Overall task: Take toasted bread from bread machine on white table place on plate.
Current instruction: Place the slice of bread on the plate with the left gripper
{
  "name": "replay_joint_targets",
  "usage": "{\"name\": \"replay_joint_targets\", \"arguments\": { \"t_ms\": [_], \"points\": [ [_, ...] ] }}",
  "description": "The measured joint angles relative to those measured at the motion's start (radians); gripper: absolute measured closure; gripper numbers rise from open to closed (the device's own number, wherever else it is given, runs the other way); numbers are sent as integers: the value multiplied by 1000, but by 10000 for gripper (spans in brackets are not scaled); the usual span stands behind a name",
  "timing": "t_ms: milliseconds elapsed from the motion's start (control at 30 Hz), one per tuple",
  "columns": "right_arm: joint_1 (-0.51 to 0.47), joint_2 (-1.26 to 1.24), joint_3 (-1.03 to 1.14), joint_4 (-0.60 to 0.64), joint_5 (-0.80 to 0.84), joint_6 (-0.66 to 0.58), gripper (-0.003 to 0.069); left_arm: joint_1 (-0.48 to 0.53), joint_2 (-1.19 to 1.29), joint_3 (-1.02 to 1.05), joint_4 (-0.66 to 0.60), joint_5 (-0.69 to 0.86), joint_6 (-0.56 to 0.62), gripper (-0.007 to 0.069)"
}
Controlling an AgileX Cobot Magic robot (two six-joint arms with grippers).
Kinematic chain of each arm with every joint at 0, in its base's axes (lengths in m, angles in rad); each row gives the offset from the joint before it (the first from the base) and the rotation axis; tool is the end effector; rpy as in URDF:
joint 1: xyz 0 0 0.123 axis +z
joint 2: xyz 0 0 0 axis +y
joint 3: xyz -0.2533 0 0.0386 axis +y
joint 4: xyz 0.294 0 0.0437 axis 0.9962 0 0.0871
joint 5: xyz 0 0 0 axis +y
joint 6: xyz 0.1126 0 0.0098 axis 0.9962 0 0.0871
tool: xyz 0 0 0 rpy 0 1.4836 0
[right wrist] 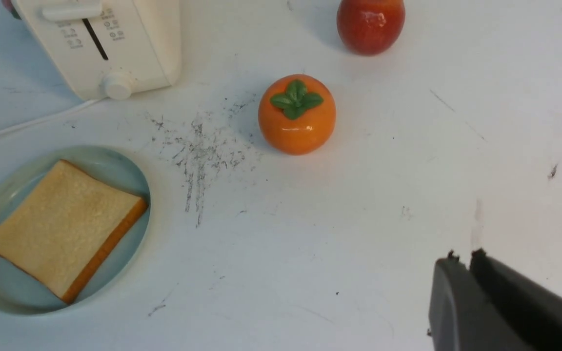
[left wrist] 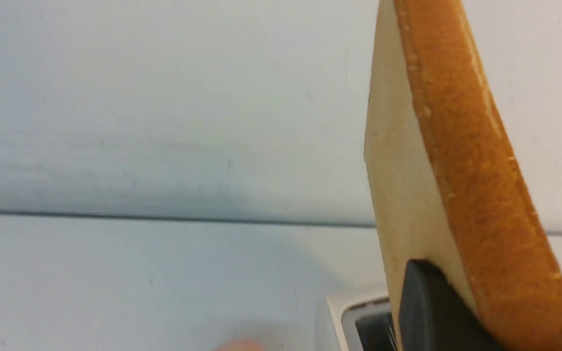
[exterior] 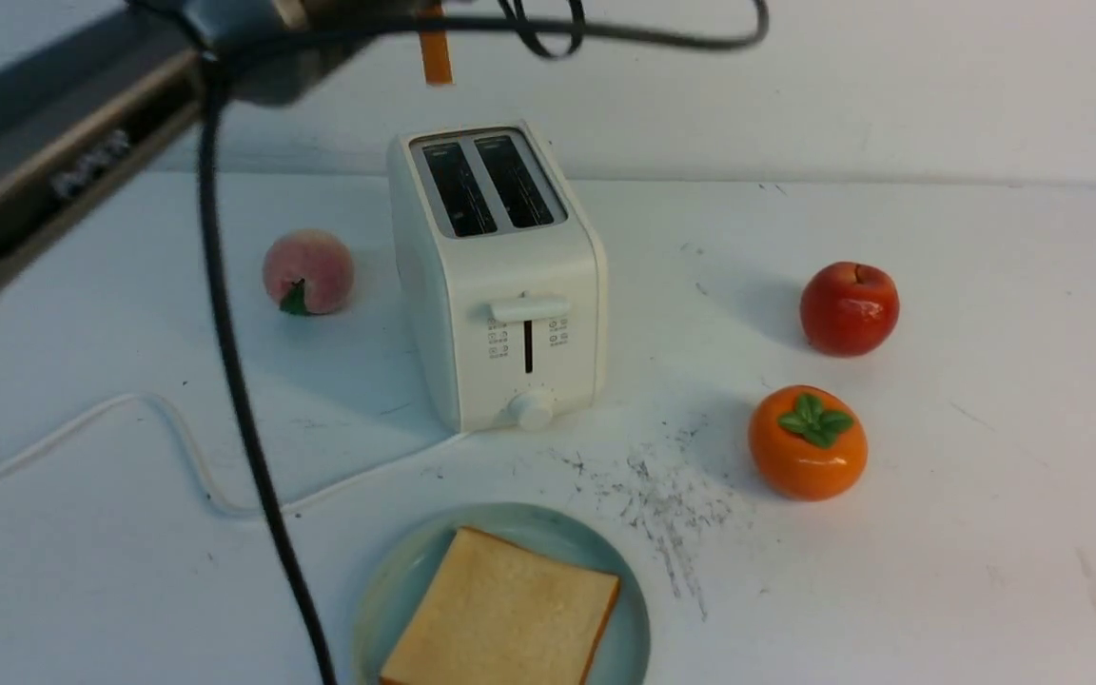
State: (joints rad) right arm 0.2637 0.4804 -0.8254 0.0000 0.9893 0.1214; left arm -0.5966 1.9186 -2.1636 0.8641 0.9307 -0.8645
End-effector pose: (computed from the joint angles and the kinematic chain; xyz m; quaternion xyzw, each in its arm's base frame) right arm 0.1458 0.0394 0.3550 -0.0622 0.8721 0.0929 0.4765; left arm 0.4360 -0.2128 0.4280 -0.0436 0.8043 0.0251 0.5921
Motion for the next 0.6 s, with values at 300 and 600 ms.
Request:
{"name": "replay_joint_targets", "arguments": {
  "t_ms": [300,600],
  "points": [
    [0,0,0,0,-1,0,608,2,-278,53,-495,322,348,522],
    [0,0,31,-8,-8,0,594,-58,-468,658,-730,304,352,522]
  ]
}}
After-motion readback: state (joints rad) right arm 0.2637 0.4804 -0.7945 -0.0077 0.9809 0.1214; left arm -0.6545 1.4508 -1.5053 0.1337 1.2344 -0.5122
